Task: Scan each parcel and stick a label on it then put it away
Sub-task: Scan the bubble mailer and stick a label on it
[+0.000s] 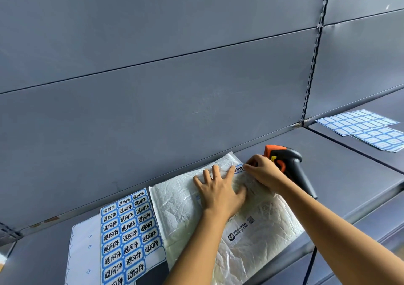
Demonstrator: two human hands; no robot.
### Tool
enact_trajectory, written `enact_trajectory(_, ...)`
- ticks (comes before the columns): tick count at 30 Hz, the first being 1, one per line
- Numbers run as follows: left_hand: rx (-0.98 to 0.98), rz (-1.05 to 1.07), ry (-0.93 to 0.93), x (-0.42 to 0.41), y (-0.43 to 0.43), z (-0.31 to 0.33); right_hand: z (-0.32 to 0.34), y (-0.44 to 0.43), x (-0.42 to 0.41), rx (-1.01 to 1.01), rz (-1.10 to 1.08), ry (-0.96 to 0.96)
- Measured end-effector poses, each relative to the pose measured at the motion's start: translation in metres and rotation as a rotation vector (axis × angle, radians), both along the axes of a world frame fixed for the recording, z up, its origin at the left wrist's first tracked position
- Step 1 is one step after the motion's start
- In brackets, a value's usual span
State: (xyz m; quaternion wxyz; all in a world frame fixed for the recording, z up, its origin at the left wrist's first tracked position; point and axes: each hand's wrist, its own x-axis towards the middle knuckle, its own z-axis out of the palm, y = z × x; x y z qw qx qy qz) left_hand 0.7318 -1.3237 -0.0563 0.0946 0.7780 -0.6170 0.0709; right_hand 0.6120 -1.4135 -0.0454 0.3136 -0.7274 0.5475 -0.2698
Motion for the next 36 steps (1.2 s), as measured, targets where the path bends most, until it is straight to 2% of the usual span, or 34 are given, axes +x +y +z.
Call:
enact_trajectory(3, 0.011, -0.001, 0.021, -0.001, 0.001, 0.001, -0.007, 0.015, -0.001, -0.324, 0.022, 0.119)
enact_trajectory(6, -0.114, 0.001, 0.033, 0.000, 0.000, -0.004, -0.017, 0.038, -0.004, -0.579, 0.101, 0.292)
enact_trajectory(10, -0.012, -0.001, 0.030, 0.002, -0.001, -0.005, -0.017, 0.051, -0.004, -0.610, 0.142, 0.436)
enact_trajectory(13, -0.102, 0.027, -0.004, 0.003, -0.003, -0.008, -0.014, 0.054, -0.007, -0.603, 0.170, 0.486)
enact_trajectory(19, -0.100, 0.028, 0.051, 0.003, -0.004, -0.009, -0.016, 0.063, -0.009, -0.462, 0.187, 0.456)
enact_trajectory(25, -0.452, 0.014, 0.128, 0.015, 0.009, -0.002, 0.001, 0.072, -0.019, -0.039, -0.093, 0.228)
enact_trajectory(27, -0.456, 0.037, 0.121, 0.022, 0.015, -0.004, 0.015, 0.070, -0.018, 0.137, -0.109, 0.101)
enact_trajectory(31, -0.453, 0.086, 0.146, 0.027, 0.026, -0.003, 0.032, 0.073, -0.016, 0.455, -0.015, -0.300)
enact_trajectory(33, -0.462, 0.075, 0.151, 0.027, 0.032, 0.000, 0.032, 0.076, -0.017, 0.576, 0.057, -0.393)
enact_trajectory(36, -0.475, 0.078, 0.203, 0.029, 0.043, 0.003, 0.031, 0.081, -0.018, 0.618, 0.090, -0.473)
